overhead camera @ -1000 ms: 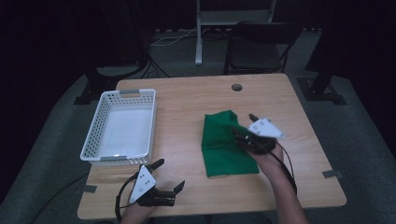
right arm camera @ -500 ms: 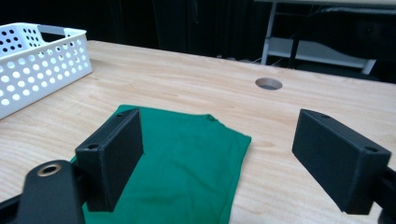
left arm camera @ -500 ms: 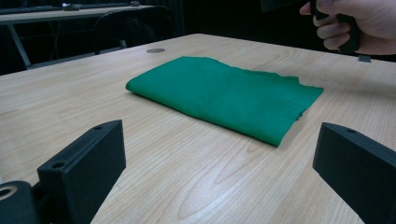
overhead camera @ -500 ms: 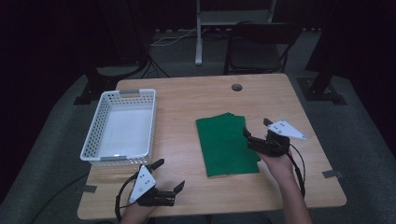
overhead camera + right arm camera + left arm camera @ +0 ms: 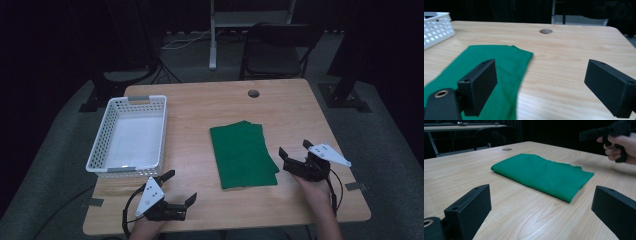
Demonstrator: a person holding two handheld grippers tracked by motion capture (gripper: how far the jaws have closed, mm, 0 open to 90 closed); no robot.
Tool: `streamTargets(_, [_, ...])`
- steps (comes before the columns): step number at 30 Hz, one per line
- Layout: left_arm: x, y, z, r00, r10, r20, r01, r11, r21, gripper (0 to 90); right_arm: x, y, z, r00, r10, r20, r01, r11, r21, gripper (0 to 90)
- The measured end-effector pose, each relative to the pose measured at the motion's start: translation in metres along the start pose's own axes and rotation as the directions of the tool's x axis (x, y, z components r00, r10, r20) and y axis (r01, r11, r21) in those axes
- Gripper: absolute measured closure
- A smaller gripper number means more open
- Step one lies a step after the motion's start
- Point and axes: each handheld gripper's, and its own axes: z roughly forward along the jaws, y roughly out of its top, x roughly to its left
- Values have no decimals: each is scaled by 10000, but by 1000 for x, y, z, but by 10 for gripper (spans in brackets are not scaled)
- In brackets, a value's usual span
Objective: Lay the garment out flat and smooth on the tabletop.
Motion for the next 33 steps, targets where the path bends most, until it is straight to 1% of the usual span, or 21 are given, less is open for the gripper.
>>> streamTargets(1, [0, 0, 0, 10000, -4, -22, 4, 10000, -1, 37, -4, -3, -4, 9999, 67, 92, -67, 10000, -31, 106])
streamTargets(2, [0, 0, 0, 10000, -4, -22, 4, 10000, -1, 37, -4, -3, -4, 9999, 67, 92, -67, 10000, -31, 106])
streamTargets(4, [0, 0, 1, 10000, 0, -44, 0, 10000, 37, 37, -11, -9, -10, 9997, 147, 204, -146, 9999, -52, 106])
streamTargets(5, [0, -1, 1, 10000, -22, -17, 22, 10000, 59, 37, -17, -15, -17, 9992, 176, 370, -175, 9998, -43, 106])
streamTargets(6, [0, -1, 1, 9999, -95, 38, 95, 9999, 65, 37, -19, -17, -20, 9989, 162, 435, -163, 9999, 27, 106])
streamTargets(8, [0, -1, 1, 9999, -108, 24, 108, 9999, 83, 38, -23, -21, -26, 9984, 159, 543, -162, 9998, 63, 107])
streamTargets(9, [0, -1, 1, 9999, -108, 24, 108, 9999, 83, 37, -23, -21, -26, 9984, 159, 543, -162, 9998, 63, 107])
streamTargets(10, [0, 0, 1, 9999, -122, 10, 121, 9999, 111, 37, -25, -24, -31, 9977, 205, 643, -214, 9997, 134, 106])
streamTargets(13, [1, 1, 2, 9999, -167, 33, 166, 9997, 194, 37, -27, -29, -36, 9972, 329, 668, -348, 9990, 276, 106])
streamTargets(15, [1, 2, 3, 9998, -206, 58, 205, 9995, 236, 38, -27, -30, -37, 9970, 338, 691, -361, 9988, 329, 106])
streamTargets(16, [0, 5, 7, 9998, -112, 187, 106, 9994, 332, 37, -26, -33, -39, 9970, 492, 601, -512, 9982, 318, 106])
streamTargets(17, [-1, 7, 9, 9999, 53, 154, -59, 9992, 405, 37, -26, -33, -39, 9970, 511, 588, -531, 9980, 329, 106])
streamTargets(18, [-2, 10, 12, 9997, 99, 228, -109, 9989, 449, 37, -25, -33, -39, 9969, 532, 576, -551, 9979, 332, 106])
streamTargets(20, [-2, 16, 17, 9991, 123, 399, -140, 9990, 424, 37, -22, -33, -40, 9969, 616, 499, -632, 9975, 309, 106])
streamTargets(23, [-2, 24, 24, 9984, 317, 463, -338, 9984, 458, 37, -18, -33, -41, 9968, 683, 421, -695, 9972, 266, 106])
streamTargets(25, [-2, 27, 27, 9983, 296, 512, -318, 9986, 434, 38, -17, -33, -41, 9969, 698, 361, -708, 9971, 269, 106])
streamTargets(26, [-2, 30, 30, 9980, 262, 573, -288, 9986, 452, 38, -15, -33, -41, 9969, 717, 330, -726, 9969, 286, 106])
streamTargets(29, [-3, 39, 38, 9965, 409, 733, -442, 9980, 445, 38, -12, -34, -41, 9968, 761, 233, -768, 9965, 319, 107])
streamTargets(30, [-3, 46, 45, 9954, 436, 850, -484, 9973, 548, 37, -9, -34, -40, 9972, 733, 175, -739, 9968, 314, 106])
streamTargets(33, [-3, 56, 56, 9928, 516, 1079, -587, 9962, 640, 38, -5, -33, -39, 9975, 697, 94, -700, 9969, 350, 106])
